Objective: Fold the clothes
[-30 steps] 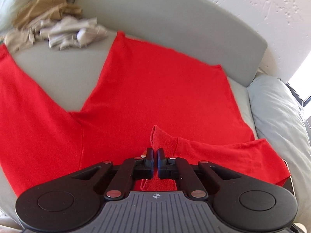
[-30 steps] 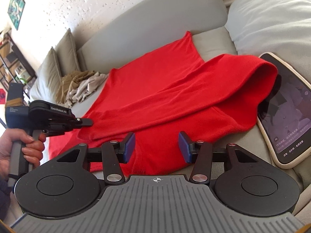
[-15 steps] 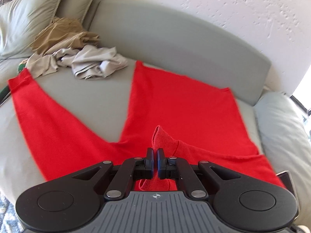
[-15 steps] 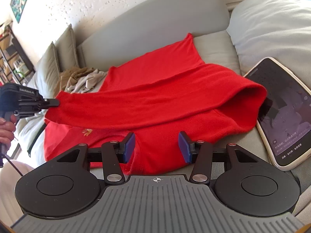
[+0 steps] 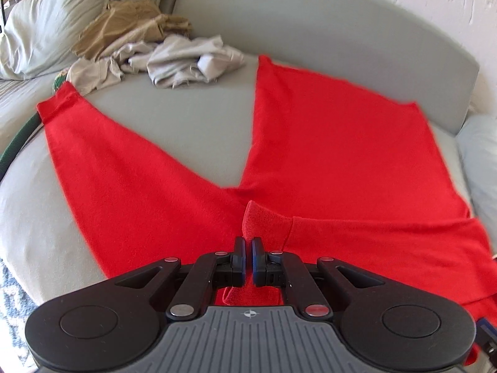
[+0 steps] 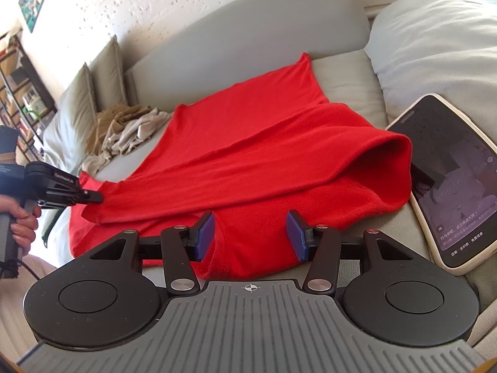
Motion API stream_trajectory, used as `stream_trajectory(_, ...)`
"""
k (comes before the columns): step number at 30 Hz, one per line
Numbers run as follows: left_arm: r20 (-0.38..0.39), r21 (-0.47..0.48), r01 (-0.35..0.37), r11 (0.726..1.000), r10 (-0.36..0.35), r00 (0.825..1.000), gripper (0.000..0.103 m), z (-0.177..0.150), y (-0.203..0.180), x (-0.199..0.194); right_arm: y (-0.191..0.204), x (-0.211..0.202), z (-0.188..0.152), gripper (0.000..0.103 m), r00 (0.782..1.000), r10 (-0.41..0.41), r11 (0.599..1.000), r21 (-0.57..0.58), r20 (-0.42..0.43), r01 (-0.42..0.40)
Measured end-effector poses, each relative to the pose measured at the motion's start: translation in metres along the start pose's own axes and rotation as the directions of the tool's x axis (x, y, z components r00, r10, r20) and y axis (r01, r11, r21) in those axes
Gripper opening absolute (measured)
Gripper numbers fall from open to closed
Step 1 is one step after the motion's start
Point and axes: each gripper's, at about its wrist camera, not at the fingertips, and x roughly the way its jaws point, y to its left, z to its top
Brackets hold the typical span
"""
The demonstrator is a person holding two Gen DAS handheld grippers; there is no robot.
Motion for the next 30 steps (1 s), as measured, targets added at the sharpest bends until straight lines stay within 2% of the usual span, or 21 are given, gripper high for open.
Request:
stream_trajectory(1,0.005,0.004,-0.021,1.000,0.021,1.000,0.019,-0.002,0.000,0.001,0.000,0.000,0.000,0.055,1.000,0.001,1.000,-0.002,-0.001,-0.001)
stream_trajectory(2,0.012,0.004,-0.038,0.999,0.038,0.999,0.022,-0.003,-0.001,0.000,0.000,0.000,0.000,0.056,1.000,0.003,1.000,-0.004,-0.002,-0.003)
stream_trajectory(4,0.053,-0.002,-0.061,0.998,0.061,0.997,0.042,-0.008,-0.004,-0.014,0.001,-0.001,0.000,0.058,1.000,0.002,1.000,-0.008,-0.002,-0.002)
stream_trajectory(6,0.101,-0.009,-0.085,0.996,0.085,0.991,0.044,-0.013,-0.008,-0.029,0.003,-0.004,0.001,0.059,1.000,-0.009,1.000,-0.019,0.002,0.009)
stream_trajectory(8,0.152,-0.011,-0.095,0.995,0.095,0.984,0.044,-0.020,-0.013,-0.044,0.006,-0.008,0.001,0.062,1.000,-0.023,0.999,-0.036,0.015,0.023)
stream_trajectory(10,0.207,0.020,-0.053,0.998,0.047,0.977,0.042,-0.027,-0.022,-0.054,0.009,-0.013,0.001,0.062,0.999,-0.024,0.999,-0.048,0.036,0.025)
stream_trajectory(12,0.216,0.082,0.001,0.997,-0.019,0.976,0.040,-0.030,-0.035,-0.050,0.011,-0.019,0.002,0.062,0.998,-0.017,0.998,-0.056,0.062,0.020)
stream_trajectory(14,0.197,0.091,0.035,0.995,-0.052,0.979,0.037,-0.034,-0.038,-0.037,0.013,-0.024,0.002,0.059,0.996,-0.018,0.998,-0.064,0.092,0.024)
stream_trajectory(16,0.174,0.080,0.064,0.995,-0.077,0.982,0.023,-0.039,-0.037,-0.022,0.014,-0.029,0.003,0.044,0.992,-0.023,0.997,-0.072,0.122,0.032)
stream_trajectory(17,0.163,0.075,0.079,0.994,-0.090,0.983,0.018,-0.041,-0.037,-0.015,0.014,-0.031,0.004,0.026,0.991,-0.029,0.997,-0.066,0.134,0.038)
stream_trajectory(18,0.152,0.069,0.093,0.993,-0.103,0.983,0.017,-0.043,-0.037,-0.007,0.013,-0.032,0.006,0.017,0.989,-0.038,0.997,-0.061,0.142,0.047)
stream_trajectory(21,0.177,0.064,0.128,0.990,-0.137,0.975,0.018,-0.051,-0.032,-0.002,0.009,-0.021,0.020,0.019,0.985,-0.101,0.993,-0.041,0.139,0.108)
stream_trajectory(23,0.174,0.045,0.141,0.989,-0.147,0.974,0.018,-0.050,-0.031,-0.002,0.005,-0.002,0.033,0.020,0.978,-0.173,0.983,-0.044,0.117,0.179)
stream_trajectory(27,0.166,0.021,0.172,0.985,-0.173,0.971,0.018,-0.048,-0.024,0.000,-0.011,0.030,0.045,0.020,0.964,-0.256,0.966,0.004,0.075,0.257)
stream_trajectory(30,0.159,0.015,0.185,0.983,-0.185,0.970,0.018,-0.048,-0.021,0.001,-0.021,0.042,0.046,0.014,0.945,-0.324,0.946,0.042,0.044,0.323)
